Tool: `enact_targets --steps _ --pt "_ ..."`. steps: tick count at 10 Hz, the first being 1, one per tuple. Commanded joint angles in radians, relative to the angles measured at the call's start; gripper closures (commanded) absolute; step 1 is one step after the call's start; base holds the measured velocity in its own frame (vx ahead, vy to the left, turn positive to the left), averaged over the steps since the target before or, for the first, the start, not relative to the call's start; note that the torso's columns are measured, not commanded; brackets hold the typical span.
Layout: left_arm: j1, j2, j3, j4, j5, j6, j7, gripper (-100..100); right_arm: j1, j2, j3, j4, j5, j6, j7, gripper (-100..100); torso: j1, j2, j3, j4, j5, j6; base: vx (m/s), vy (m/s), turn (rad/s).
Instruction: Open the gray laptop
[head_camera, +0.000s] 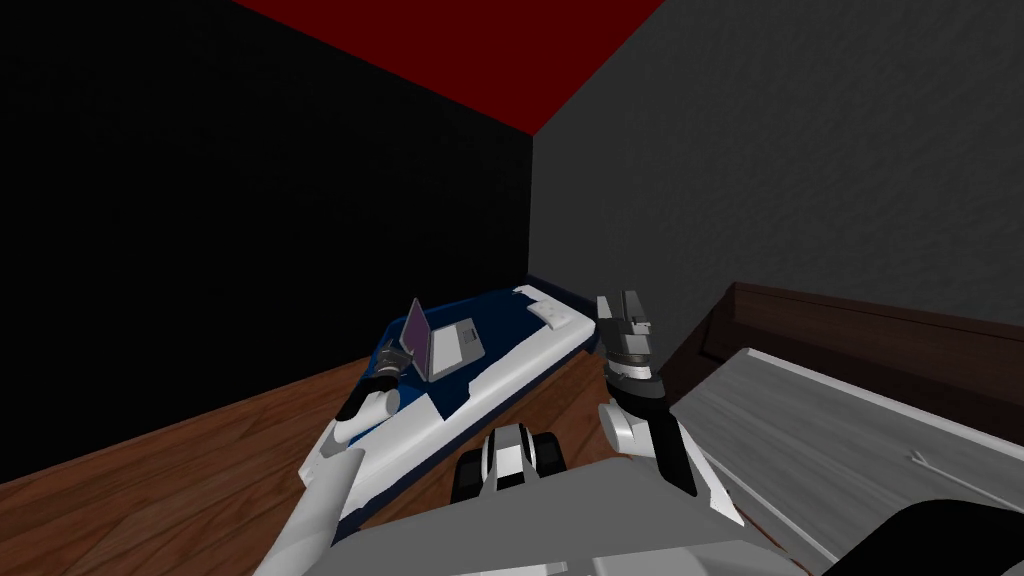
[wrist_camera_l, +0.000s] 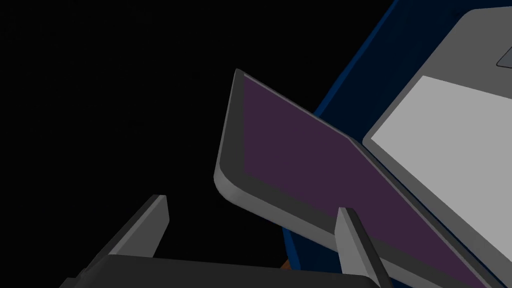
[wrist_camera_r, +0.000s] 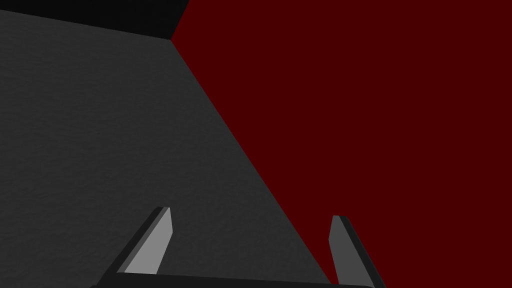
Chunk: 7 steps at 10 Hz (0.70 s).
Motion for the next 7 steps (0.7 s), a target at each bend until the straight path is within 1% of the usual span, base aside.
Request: enact_targets --steps 1,2,3,6,7 --pt "-0.039 0.028 0.019 0.053 0.014 0.039 0.018 -100 0.0 0.0 0.0 0.0 0.0 0.0 0.0 0 0.0 0.0 0.0 0.0 0.0 0.0 -0.014 0.011 -0.073" --pt "-0.049 0.038 0.023 0.066 0.018 0.048 0.022 -100 0.0 0.0 0.0 0.0 0.0 0.0 0.0 0 0.0 0.0 0.0 0.0 0.0 0.0 -0.014 0.013 -0.07" --pt "-0.045 0.036 0.018 0.063 0.017 0.037 0.02 -100 0.0 0.0 0.0 0.0 0.0 0.0 0.0 0 0.0 -0.001 0.0 0.0 0.0 0.0 -0.006 0.008 -0.014" --pt "-0.05 0.038 0.022 0.07 0.017 0.04 0.021 -100 0.0 0.0 0.0 0.0 0.0 0.0 0.0 0 -0.002 -0.002 -0.001 0.0 0.0 0.0 0.006 -0.009 0.022" --pt "-0.05 0.038 0.022 0.07 0.017 0.04 0.021 100 0.0 0.0 0.0 0.0 0.0 0.0 0.0 0 -0.001 -0.001 -0.001 0.0 0.0 0.001 0.0 0.0 0.0"
